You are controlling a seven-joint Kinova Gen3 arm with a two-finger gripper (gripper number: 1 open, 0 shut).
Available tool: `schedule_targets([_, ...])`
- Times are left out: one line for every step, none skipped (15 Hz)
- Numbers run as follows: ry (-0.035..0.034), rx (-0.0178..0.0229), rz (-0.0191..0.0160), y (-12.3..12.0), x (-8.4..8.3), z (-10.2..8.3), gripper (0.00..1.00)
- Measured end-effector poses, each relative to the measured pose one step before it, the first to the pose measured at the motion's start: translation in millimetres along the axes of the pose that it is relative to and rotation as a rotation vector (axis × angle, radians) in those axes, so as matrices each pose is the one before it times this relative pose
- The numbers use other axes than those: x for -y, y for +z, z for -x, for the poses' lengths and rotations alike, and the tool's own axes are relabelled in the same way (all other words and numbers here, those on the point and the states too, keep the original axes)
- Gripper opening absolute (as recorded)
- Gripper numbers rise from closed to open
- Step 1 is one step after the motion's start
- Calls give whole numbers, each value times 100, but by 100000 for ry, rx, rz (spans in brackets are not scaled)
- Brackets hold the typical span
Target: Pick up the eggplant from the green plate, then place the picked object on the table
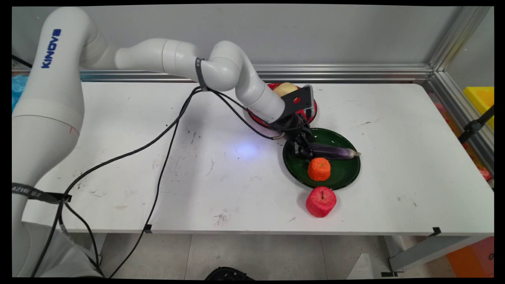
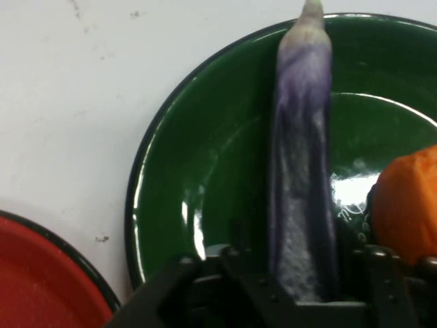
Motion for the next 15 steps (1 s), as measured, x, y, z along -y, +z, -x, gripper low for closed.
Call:
schedule_targets([207, -25, 295, 13, 16, -16, 0])
schedule_targets([151, -81, 314, -38, 37, -61, 0])
schedule_targets([15, -212, 315, -136, 78, -160, 0])
schedule_targets([-81, -349, 152, -273, 124, -245, 0])
schedule_targets([-234, -193, 135, -239, 104, -196, 0])
schedule_targets([-232, -140, 2, -215, 85, -156, 0])
schedule_targets([-655, -246, -38, -471, 148, -294, 0])
schedule_targets([-621, -153, -109, -470, 121, -275, 0])
schedule_targets([-894, 49, -291, -656, 143, -260, 0])
schedule_targets([-729, 334, -338, -602, 116, -167, 0])
schedule_targets([-561, 504, -385, -579, 102, -47, 0])
schedule_targets([-535, 746, -390, -612, 83, 45, 0])
schedule_targets([-513, 970, -393, -648, 58, 177, 0])
schedule_targets([-592, 1421, -440, -791, 61, 359, 0])
schedule_targets([-547, 1562, -415, -821, 31, 523, 0])
